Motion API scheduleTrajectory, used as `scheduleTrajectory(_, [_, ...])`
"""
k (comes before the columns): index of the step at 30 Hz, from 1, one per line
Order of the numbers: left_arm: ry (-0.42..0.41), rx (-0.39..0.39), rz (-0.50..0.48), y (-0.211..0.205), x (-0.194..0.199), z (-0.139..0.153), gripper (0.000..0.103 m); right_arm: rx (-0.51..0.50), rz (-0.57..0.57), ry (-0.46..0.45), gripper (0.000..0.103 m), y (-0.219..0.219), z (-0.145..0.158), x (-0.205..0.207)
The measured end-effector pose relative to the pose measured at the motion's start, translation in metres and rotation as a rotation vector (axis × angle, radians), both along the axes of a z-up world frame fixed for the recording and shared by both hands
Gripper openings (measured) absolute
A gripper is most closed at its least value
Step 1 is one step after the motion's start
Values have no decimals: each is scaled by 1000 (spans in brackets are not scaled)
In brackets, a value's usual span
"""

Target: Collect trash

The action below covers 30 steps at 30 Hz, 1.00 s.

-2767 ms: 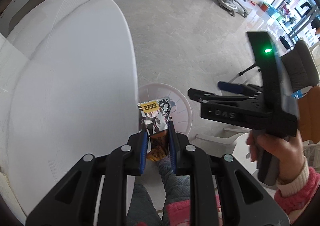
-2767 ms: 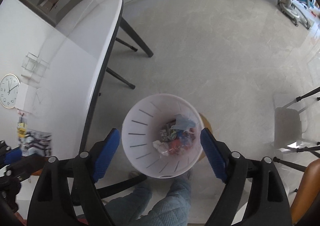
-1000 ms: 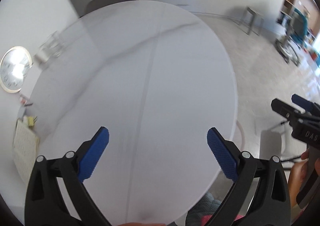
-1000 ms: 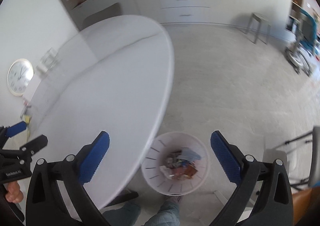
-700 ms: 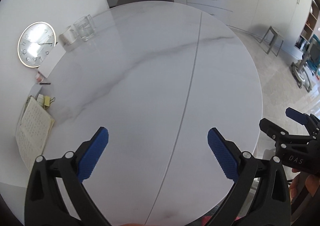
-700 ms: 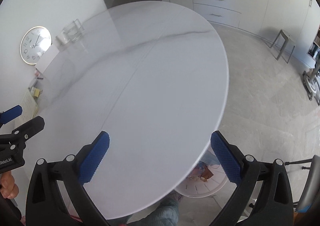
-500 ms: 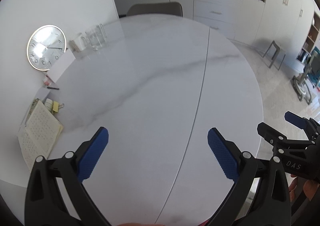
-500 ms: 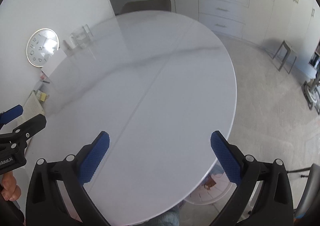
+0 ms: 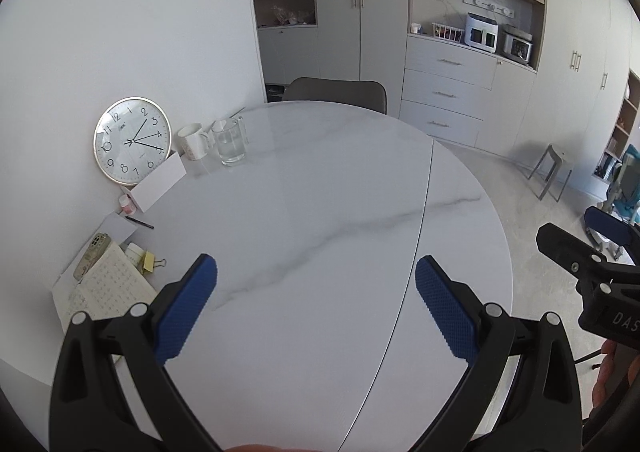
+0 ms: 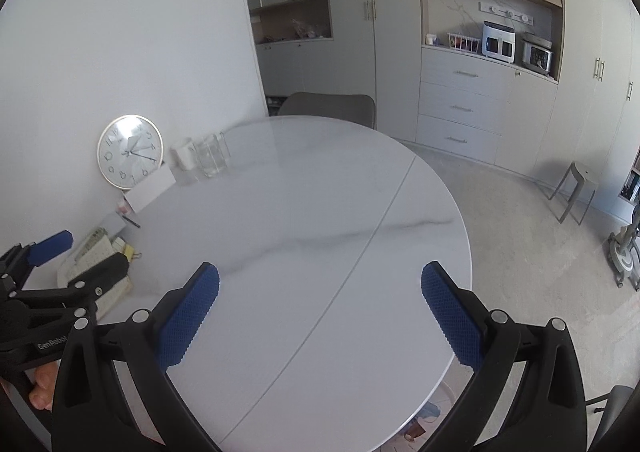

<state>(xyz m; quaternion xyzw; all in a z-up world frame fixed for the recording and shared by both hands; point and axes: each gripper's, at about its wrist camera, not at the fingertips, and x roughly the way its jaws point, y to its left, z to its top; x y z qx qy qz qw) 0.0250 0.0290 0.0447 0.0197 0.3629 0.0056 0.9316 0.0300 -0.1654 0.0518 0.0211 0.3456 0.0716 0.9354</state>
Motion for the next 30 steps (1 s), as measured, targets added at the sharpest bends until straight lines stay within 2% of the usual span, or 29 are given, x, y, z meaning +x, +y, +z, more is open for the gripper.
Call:
scheduleTrajectory(13, [54, -42, 1, 13, 7, -15, 95, -25, -3, 63, 101, 11, -18, 7])
scheduleTrajectory(30, [79, -40, -1, 12, 11, -21, 95, -32, -13, 88, 101, 15, -26, 8])
